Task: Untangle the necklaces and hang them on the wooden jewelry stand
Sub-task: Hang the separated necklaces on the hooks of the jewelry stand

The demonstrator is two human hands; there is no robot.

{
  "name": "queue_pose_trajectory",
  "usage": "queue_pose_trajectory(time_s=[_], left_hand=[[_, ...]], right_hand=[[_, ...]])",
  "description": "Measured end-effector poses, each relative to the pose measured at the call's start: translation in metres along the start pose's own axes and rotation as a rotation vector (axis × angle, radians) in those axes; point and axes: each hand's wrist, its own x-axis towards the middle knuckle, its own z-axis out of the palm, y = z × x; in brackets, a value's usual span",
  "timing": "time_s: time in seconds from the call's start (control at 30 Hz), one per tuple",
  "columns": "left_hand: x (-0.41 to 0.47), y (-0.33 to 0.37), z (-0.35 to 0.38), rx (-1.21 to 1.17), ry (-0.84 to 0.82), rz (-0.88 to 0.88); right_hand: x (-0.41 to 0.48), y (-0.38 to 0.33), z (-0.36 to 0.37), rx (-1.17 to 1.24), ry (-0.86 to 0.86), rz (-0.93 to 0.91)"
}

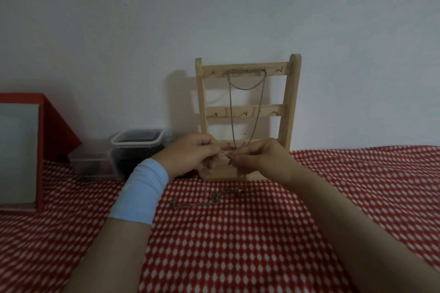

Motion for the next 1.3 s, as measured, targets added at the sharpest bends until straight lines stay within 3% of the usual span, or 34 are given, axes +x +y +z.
queue_pose_trajectory(time_s=[0.1, 0.2, 0.37, 0.53, 0.73, 0.97, 1.13, 1.3], left_hand=[[0.005, -0.003, 0.009, -0.068, 0.027, 0.007], [0.010, -0.006, 0.014, -0.128, 0.023, -0.025], [0.014, -0.010, 0.017, 0.117, 0.087, -0.003], [0.016, -0.019, 0.020, 0.261, 0.089, 0.060], [0.019, -0.019, 0.031, 0.042, 0.062, 0.038], [0.014, -0.023, 0.031, 0.216, 0.116, 0.053], [0.005, -0.023, 0.031, 0.316, 0.087, 0.052], [-0.005, -0.023, 0.027, 0.305, 0.178, 0.027]], right_hand=[[-0.001, -0.002, 0.002, -0.033, 0.015, -0.033], [0.002, 0.003, 0.005, -0.220, 0.079, -0.073], [0.004, 0.004, 0.002, -0.478, 0.085, -0.085], [0.003, 0.004, 0.002, -0.485, 0.020, -0.062], [0.000, -0.001, 0.002, -0.494, 0.026, -0.047], [-0.002, -0.007, -0.001, -0.534, 0.018, -0.065], [-0.001, -0.003, 0.010, -0.429, -0.048, -0.030], [-0.004, -0.011, 0.014, -0.219, -0.036, 0.068]])
